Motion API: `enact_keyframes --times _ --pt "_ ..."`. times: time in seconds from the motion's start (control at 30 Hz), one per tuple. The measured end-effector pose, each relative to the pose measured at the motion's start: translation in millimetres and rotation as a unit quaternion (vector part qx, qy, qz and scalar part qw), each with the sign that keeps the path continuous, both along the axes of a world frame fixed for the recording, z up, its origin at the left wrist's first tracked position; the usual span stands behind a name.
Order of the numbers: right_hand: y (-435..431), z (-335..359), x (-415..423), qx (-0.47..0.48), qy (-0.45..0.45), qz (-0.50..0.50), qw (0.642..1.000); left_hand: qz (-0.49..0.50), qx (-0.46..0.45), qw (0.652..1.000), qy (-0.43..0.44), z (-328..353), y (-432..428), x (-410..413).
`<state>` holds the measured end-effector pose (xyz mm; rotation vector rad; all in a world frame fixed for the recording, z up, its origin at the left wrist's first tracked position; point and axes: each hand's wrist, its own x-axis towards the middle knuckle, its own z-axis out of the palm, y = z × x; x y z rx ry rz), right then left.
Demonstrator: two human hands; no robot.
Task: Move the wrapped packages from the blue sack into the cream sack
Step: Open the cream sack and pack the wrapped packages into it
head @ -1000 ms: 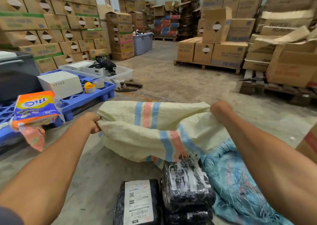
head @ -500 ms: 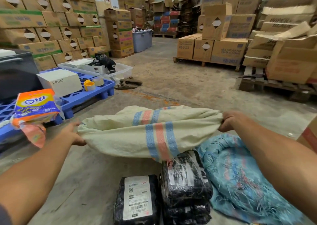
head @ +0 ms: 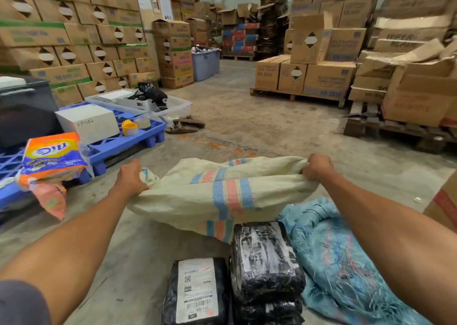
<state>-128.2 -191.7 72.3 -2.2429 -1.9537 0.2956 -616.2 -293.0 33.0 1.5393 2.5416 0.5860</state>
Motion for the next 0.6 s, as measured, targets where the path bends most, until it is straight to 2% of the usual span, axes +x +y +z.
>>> enact_keyframes --times 0.03,0.17,0.23,0.3,0.4,0.5,0.57,0.6 --pt "3 -2 4 0.020 -0.024 -0.019 0.999 -0.022 -0.028 0.999 0.015 4 1 2" --pt "2 -3 17 0.075 0.001 -0.066 0.995 -0.089 -0.188 0.978 0.009 4 2 0" --pt "-1 -2 20 0.121 0.024 -0.060 0.991 -0.108 -0.213 0.971 0.013 -1 0 0" --pt "-5 1 20 0.170 -0.014 -0.028 0.985 -0.114 -0.205 0.972 0.017 -4 0 2" --pt "-6 8 12 0.178 -0.091 0.013 0.980 -0.101 -0.142 0.985 0.005 1 2 14" --pt "-3 11 2 0.144 -0.070 -0.005 0.987 -0.065 -0.070 0.995 0.027 9 5 22" --pt "0 12 -5 0.087 -0.029 -0.028 0.995 -0.018 -0.069 0.997 0.025 9 8 23" --pt "2 13 -8 0.049 0.019 -0.037 0.998 0.008 -0.083 0.996 0.023 9 9 24"
